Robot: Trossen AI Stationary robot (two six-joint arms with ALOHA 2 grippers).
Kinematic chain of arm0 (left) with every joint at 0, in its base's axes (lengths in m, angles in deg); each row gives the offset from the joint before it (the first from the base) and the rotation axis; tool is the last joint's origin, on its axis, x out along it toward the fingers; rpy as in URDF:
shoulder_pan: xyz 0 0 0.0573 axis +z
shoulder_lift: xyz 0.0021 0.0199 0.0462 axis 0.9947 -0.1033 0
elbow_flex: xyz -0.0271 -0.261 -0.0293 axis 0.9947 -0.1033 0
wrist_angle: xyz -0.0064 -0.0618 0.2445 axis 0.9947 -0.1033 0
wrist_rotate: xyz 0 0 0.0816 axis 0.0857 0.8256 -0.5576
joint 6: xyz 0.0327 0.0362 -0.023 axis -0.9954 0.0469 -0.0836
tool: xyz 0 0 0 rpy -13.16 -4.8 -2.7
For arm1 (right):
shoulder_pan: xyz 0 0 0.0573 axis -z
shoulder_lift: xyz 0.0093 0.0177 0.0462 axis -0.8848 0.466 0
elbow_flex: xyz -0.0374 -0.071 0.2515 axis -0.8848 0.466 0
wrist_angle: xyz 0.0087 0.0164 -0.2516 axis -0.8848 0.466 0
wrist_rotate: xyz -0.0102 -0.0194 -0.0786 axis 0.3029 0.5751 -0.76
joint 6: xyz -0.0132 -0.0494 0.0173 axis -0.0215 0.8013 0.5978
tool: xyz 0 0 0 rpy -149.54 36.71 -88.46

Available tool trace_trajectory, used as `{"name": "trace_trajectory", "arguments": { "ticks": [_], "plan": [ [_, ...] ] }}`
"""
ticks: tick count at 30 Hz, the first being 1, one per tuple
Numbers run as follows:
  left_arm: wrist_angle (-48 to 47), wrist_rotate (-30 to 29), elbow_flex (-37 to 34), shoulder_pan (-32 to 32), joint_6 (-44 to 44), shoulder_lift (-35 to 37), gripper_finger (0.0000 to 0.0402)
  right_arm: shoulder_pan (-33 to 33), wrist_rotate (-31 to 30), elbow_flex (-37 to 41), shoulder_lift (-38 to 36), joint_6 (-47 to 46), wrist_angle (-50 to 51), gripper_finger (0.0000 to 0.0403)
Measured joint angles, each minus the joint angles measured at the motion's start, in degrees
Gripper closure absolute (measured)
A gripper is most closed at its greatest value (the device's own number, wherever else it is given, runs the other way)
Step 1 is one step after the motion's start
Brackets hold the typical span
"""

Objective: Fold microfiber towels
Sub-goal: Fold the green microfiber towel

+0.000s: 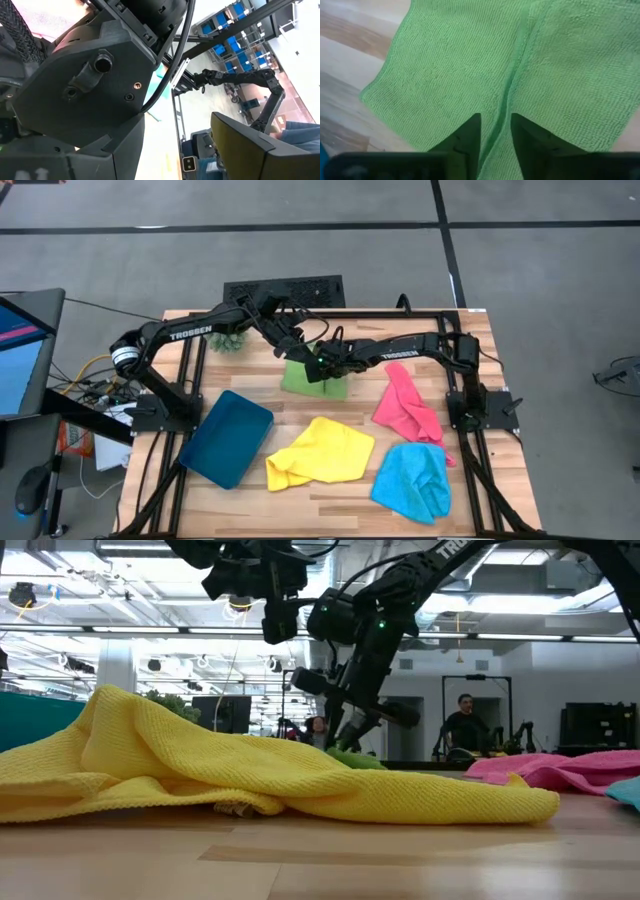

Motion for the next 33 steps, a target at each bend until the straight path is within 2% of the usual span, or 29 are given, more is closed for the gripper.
{"name": "trace_trajectory", "arguments": {
  "ticks": [5, 8, 12, 16, 22, 33],
  "plan": [
    [-0.25, 0.11, 0.0, 0.0, -0.35, -0.02, 0.0175, 0.0, 0.02, 0.06, -0.68, -0.13, -0.2, 0.0225],
    [-1.43, 0.68, 0.01, 0.04, -1.93, -0.03, 0.0175, -0.45, -2.2, 0.06, -4.2, -0.31, 0.31, 0.0208],
    [-4.74, -2.3, -0.11, 0.52, -4.21, 0.51, 0.0175, -3.3, -3.76, 0.41, -9.21, 1.25, 2.97, 0.02],
    [-6.22, -3.18, -0.04, 0.93, -5.81, 1.68, 0.0175, -6.77, -4.39, 3.2, -10.09, 0.56, 0.86, 0.0208],
    [-6.59, -3.64, -0.04, 1.09, -5.83, 1.66, 0.0175, -8.86, -4.69, 5.4, -6.44, -2.8, -4.78, 0.0233],
    [-7.72, -4.54, -0.04, 1.05, -6.21, 1.66, 0.0175, -12.21, -8.9, 6.3, -7.51, -6.58, -2.86, 0.0257]
  ]
}}
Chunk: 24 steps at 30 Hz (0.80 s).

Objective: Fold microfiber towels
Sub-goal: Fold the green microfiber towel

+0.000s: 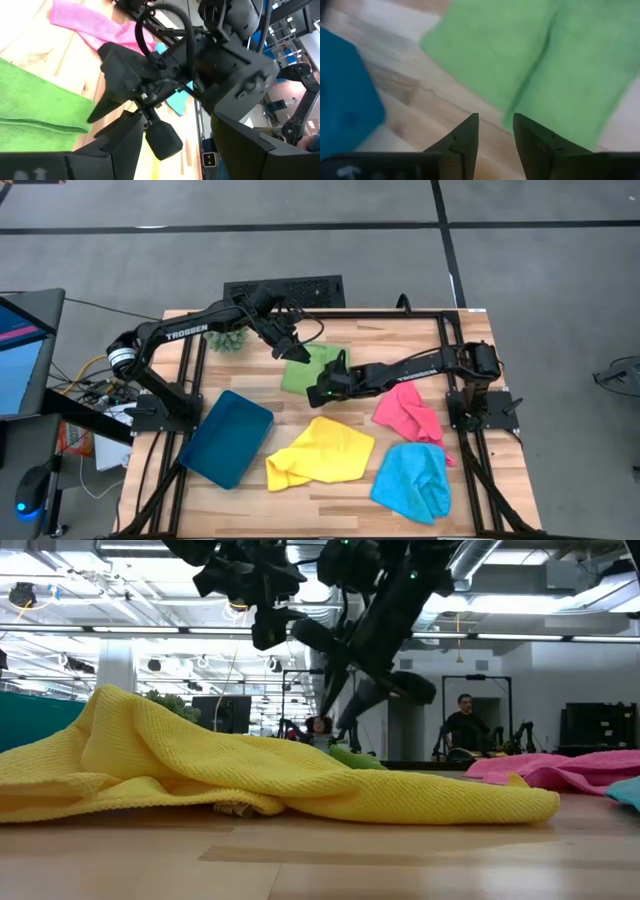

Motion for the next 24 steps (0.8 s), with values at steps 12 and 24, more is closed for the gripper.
{"name": "trace_trajectory", "arguments": {
  "ticks": [12, 24],
  "plan": [
    [0.0, -1.26, 0.0, -0.02, -0.28, 0.0, 0.0175, 0.68, -0.1, -0.16, 6.15, 0.23, -4.5, 0.0276],
    [-1.36, -2.46, 0.0, -0.02, -1.05, 0.02, 0.0175, 1.87, 2.94, 0.15, 8.59, 1.8, -7.65, 0.0278]
  ]
}}
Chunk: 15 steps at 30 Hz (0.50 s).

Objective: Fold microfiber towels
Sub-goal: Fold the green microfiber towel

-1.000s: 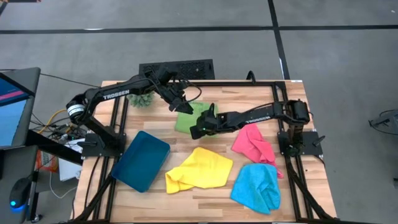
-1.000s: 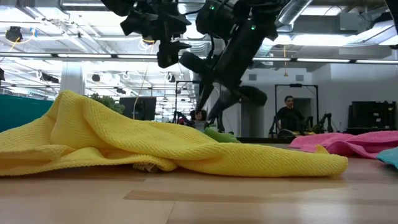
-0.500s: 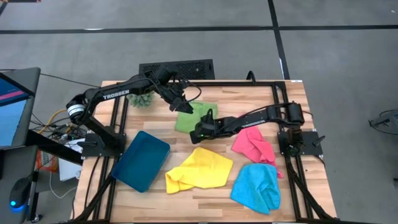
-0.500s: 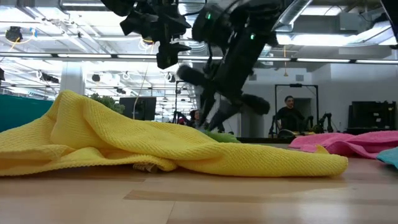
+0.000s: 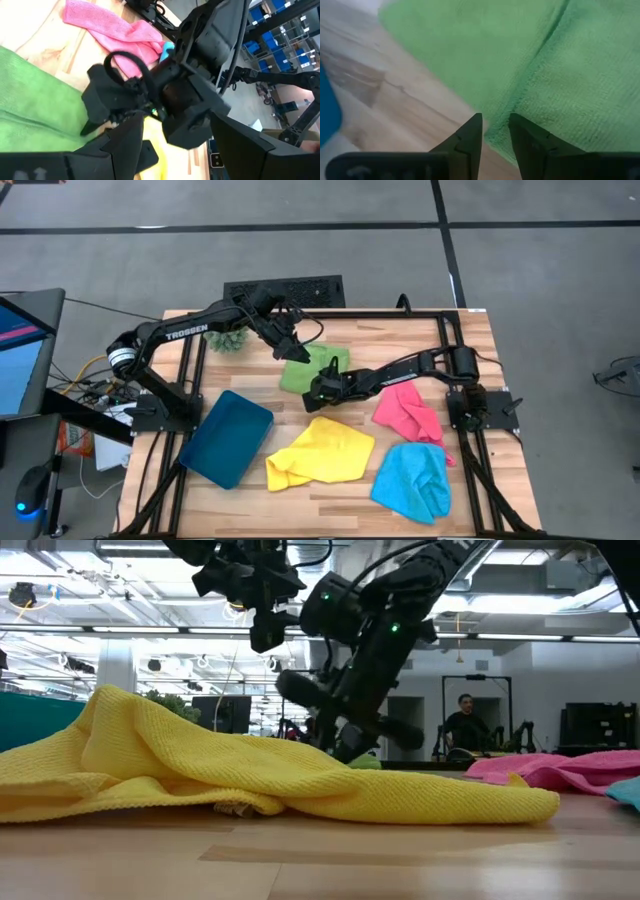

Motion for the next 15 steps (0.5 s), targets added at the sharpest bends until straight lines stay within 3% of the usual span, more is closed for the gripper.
{"name": "trace_trajectory", "arguments": {
  "ticks": [8, 15],
  "plan": [
    [-1.82, -1.93, 0.02, -0.09, -2.36, 0.04, 0.0175, 1.91, -0.16, -0.11, -6.62, 0.27, 0.82, 0.0277],
    [-11.53, -6.83, -1.17, -0.12, -10.91, 0.07, 0.0175, 3.23, -3.37, -0.1, -12.46, -0.23, 11.3, 0.0257]
  ]
}}
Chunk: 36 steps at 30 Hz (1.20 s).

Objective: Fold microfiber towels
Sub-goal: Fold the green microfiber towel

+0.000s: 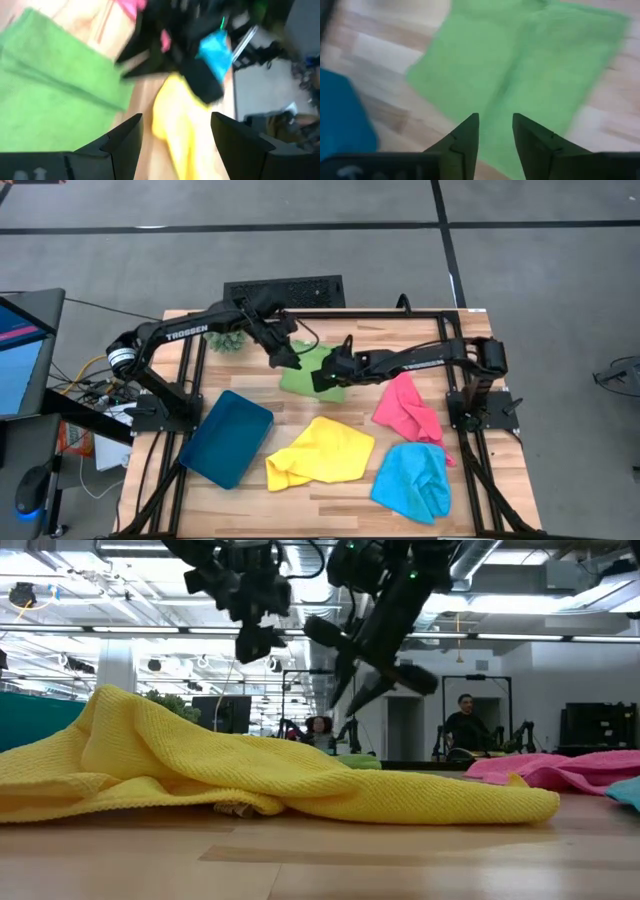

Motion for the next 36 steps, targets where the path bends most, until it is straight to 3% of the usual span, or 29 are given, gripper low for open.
{"name": "trace_trajectory", "arguments": {
  "ticks": [4, 13, 16, 22, 28, 32, 36],
  "plan": [
    [2.9, 0.1, -5.61, -0.42, 0.71, 0.01, 0.0175, 0.66, -0.07, 0.01, -0.15, -1.57, 4.55, 0.0241],
    [20.26, -1.91, -20.17, -0.39, 11.64, 0.01, 0.0175, 1.93, 2.03, 0.12, 3.82, -5.78, 7.68, 0.0197],
    [20.46, -6.15, -22.38, -0.41, 14.68, 0.01, 0.0175, 1.77, 2.55, -0.05, 3.76, -4.89, 6.06, 0.0193],
    [16.18, -22.82, -23.43, -0.35, 26.62, 0.01, 0.0175, 1.82, 2.36, -0.01, 2.15, -4.68, 8.91, 0.0197],
    [14.88, -24.32, -23.95, -0.89, 29.92, 0.01, 0.0175, 1.2, 2.46, -0.01, 2.13, -4.07, 11.6, 0.0202],
    [22.67, -25.07, -26.85, -1.13, 34.09, -0.01, 0.0175, 0.47, 2.27, -0.01, 2.13, -4.07, 11.98, 0.0204],
    [27.4, -30.58, -29.32, -1.13, 37.17, -0.08, 0.0175, 0.16, 1.96, -0.01, 2.13, -3.59, 12.82, 0.0204]
  ]
}}
